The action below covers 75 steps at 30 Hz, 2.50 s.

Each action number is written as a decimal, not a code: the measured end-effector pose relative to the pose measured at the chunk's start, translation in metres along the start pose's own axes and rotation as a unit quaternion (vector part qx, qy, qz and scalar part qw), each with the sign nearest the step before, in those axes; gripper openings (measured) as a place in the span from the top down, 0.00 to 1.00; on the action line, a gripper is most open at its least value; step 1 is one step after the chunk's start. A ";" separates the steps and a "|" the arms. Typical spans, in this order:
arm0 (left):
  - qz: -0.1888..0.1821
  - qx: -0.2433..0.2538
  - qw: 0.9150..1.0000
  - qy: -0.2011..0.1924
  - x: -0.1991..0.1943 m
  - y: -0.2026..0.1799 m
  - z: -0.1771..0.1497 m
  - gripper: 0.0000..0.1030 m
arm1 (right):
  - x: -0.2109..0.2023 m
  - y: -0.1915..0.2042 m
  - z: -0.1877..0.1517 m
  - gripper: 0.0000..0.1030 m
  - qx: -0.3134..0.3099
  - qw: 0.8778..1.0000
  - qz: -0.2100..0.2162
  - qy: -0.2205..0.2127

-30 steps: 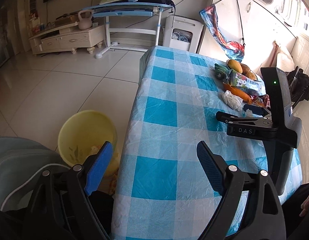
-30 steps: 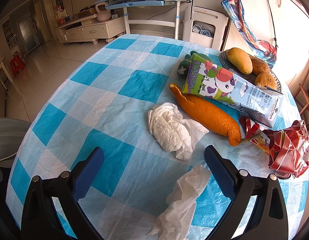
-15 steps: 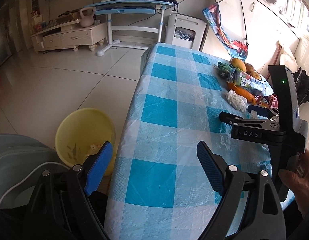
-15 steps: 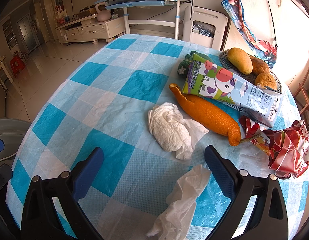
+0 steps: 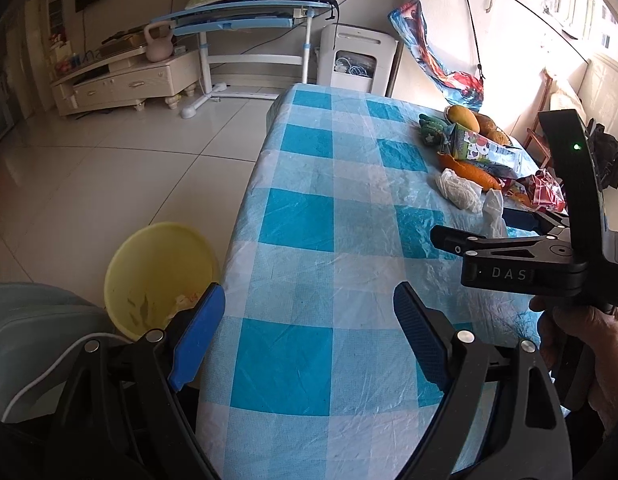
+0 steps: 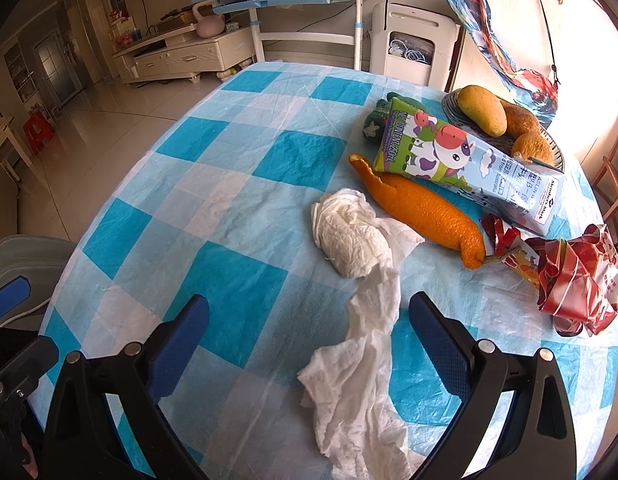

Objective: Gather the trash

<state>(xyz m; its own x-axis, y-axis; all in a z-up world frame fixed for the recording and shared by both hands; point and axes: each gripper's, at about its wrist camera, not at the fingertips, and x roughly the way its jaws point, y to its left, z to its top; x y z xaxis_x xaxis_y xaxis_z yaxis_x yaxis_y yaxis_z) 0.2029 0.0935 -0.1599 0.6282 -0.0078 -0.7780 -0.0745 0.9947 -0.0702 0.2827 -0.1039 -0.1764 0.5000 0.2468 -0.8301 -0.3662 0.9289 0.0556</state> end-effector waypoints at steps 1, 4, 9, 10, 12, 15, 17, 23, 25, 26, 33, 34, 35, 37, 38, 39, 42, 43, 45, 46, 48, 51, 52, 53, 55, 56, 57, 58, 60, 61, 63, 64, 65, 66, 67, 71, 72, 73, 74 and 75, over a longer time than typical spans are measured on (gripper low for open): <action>0.001 0.000 1.000 -0.001 0.000 0.000 0.000 0.19 | -0.009 0.004 -0.004 0.07 -0.010 1.000 -0.005 -0.012; 0.003 0.004 1.000 -0.001 0.001 -0.001 -0.001 0.19 | -0.036 0.017 -0.017 0.07 -0.042 0.998 -0.011 -0.041; 0.007 0.013 1.000 -0.006 0.001 -0.006 -0.004 0.19 | -0.081 0.017 -0.035 0.07 -0.065 0.994 -0.025 -0.085; 0.006 0.015 1.000 -0.007 0.000 -0.008 -0.005 0.19 | -0.089 0.014 -0.037 0.07 -0.063 0.993 -0.028 -0.094; 0.005 0.020 1.000 -0.009 0.000 -0.012 -0.006 0.19 | -0.105 0.006 -0.039 0.07 -0.054 0.992 -0.032 -0.111; 0.003 0.032 0.999 -0.013 -0.001 -0.021 -0.007 0.19 | -0.123 -0.004 -0.042 0.07 -0.047 0.989 -0.041 -0.133; 0.004 0.043 0.999 -0.015 -0.001 -0.029 -0.008 0.19 | -0.130 -0.008 -0.045 0.07 -0.047 0.988 -0.051 -0.141; -0.004 0.063 0.998 -0.023 -0.003 -0.047 -0.007 0.19 | -0.133 -0.028 -0.058 0.07 -0.018 0.988 -0.056 -0.144; -0.007 0.068 0.997 -0.023 -0.002 -0.051 -0.007 0.19 | -0.135 -0.036 -0.061 0.07 -0.006 0.988 -0.061 -0.142; -0.008 0.070 0.997 -0.022 -0.001 -0.052 -0.007 0.19 | -0.137 -0.040 -0.063 0.07 0.000 0.988 -0.064 -0.140; -0.036 0.075 0.996 -0.025 0.001 -0.062 0.000 0.19 | -0.137 -0.073 -0.072 0.07 0.058 0.990 -0.061 -0.110; -0.040 0.077 0.996 -0.026 0.001 -0.064 0.002 0.19 | -0.136 -0.076 -0.074 0.07 0.062 0.991 -0.058 -0.106; -0.043 0.079 0.996 -0.027 0.003 -0.067 0.004 0.19 | -0.134 -0.077 -0.075 0.07 0.064 0.992 -0.054 -0.100; -0.044 0.084 0.995 -0.028 0.006 -0.074 0.011 0.19 | -0.133 -0.077 -0.077 0.07 0.062 0.993 -0.045 -0.094; -0.043 0.086 0.995 -0.026 0.008 -0.077 0.016 0.19 | -0.133 -0.077 -0.078 0.07 0.060 0.993 -0.040 -0.091; -0.042 0.086 0.995 -0.026 0.010 -0.080 0.020 0.19 | -0.132 -0.075 -0.079 0.07 0.057 0.994 -0.035 -0.089; -0.042 0.076 0.996 -0.026 0.018 -0.088 0.033 0.19 | -0.131 -0.071 -0.079 0.07 0.049 0.995 -0.019 -0.085; -0.043 0.068 0.996 -0.024 0.022 -0.090 0.038 0.19 | -0.130 -0.069 -0.079 0.07 0.045 0.995 -0.015 -0.083; -0.041 0.052 0.998 -0.017 0.033 -0.095 0.049 0.19 | -0.128 -0.066 -0.079 0.07 0.040 0.996 -0.007 -0.079; -0.041 0.045 0.998 -0.012 0.040 -0.099 0.054 0.19 | -0.126 -0.065 -0.078 0.07 0.039 0.996 -0.003 -0.077; -0.041 0.041 0.998 -0.004 0.053 -0.109 0.063 0.19 | -0.123 -0.064 -0.076 0.07 0.034 0.997 0.003 -0.072; -0.030 0.053 0.998 0.007 0.072 -0.125 0.074 0.20 | -0.117 -0.065 -0.074 0.07 0.029 0.997 0.010 -0.064; -0.028 0.055 0.998 0.010 0.078 -0.129 0.077 0.20 | -0.116 -0.066 -0.073 0.07 0.029 0.998 0.011 -0.061; -0.026 0.056 0.998 0.013 0.083 -0.132 0.080 0.20 | -0.114 -0.066 -0.073 0.07 0.028 0.998 0.012 -0.059; -0.022 0.055 0.998 0.021 0.094 -0.137 0.085 0.20 | -0.111 -0.068 -0.071 0.07 0.026 0.998 0.014 -0.055; -0.020 0.053 0.998 0.024 0.099 -0.138 0.088 0.20 | -0.109 -0.069 -0.070 0.07 0.026 0.998 0.014 -0.054; -0.019 0.052 0.998 0.030 0.104 -0.139 0.090 0.22 | -0.108 -0.070 -0.069 0.07 0.025 0.998 0.015 -0.052; -0.019 0.050 0.998 0.039 0.109 -0.140 0.091 0.29 | -0.106 -0.071 -0.068 0.07 0.026 0.998 0.016 -0.052; -0.028 0.049 0.997 0.050 0.118 -0.140 0.093 0.35 | -0.104 -0.071 -0.067 0.07 0.027 0.998 0.018 -0.049; -0.033 0.051 0.997 0.048 0.119 -0.142 0.092 0.38 | -0.103 -0.071 -0.067 0.07 0.026 0.998 0.019 -0.048; -0.047 0.060 0.996 0.046 0.119 -0.145 0.093 0.47 | -0.103 -0.067 -0.067 0.07 0.021 0.998 0.020 -0.049; -0.057 0.063 0.995 0.047 0.119 -0.147 0.093 0.59 | -0.104 -0.065 -0.067 0.07 0.016 0.998 0.018 -0.051; -0.069 0.067 0.994 0.047 0.118 -0.149 0.093 0.68 | -0.104 -0.063 -0.067 0.07 0.011 0.998 0.016 -0.052; -0.070 0.071 0.994 0.048 0.116 -0.150 0.092 0.71 | -0.103 -0.062 -0.066 0.07 0.007 0.999 0.013 -0.052; -0.070 0.076 0.994 0.047 0.113 -0.150 0.091 0.73 | -0.103 -0.061 -0.066 0.07 0.003 0.999 0.010 -0.052; -0.077 0.080 0.992 0.054 0.100 -0.135 0.079 0.74 | -0.101 -0.061 -0.066 0.07 0.000 0.999 0.008 -0.051; -0.078 0.077 0.992 0.055 0.096 -0.126 0.076 0.75 | -0.101 -0.061 -0.066 0.07 0.000 0.999 0.008 -0.051; -0.080 0.073 0.992 0.058 0.091 -0.118 0.072 0.75 | -0.101 -0.060 -0.066 0.07 0.000 0.999 0.008 -0.052; -0.082 0.068 0.993 0.060 0.086 -0.109 0.069 0.75 | -0.101 -0.059 -0.066 0.07 0.000 0.999 0.009 -0.053; -0.084 0.063 0.993 0.061 0.080 -0.098 0.065 0.75 | -0.102 -0.057 -0.066 0.07 -0.001 0.998 0.010 -0.054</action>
<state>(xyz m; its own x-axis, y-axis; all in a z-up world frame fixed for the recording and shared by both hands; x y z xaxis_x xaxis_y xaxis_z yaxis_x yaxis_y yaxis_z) 0.3103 0.0019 -0.1745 0.5242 -0.1798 -0.8324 0.1264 0.9831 -0.1328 0.2016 -0.2004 -0.1317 0.5741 0.2935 -0.7644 -0.3785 0.9229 0.0701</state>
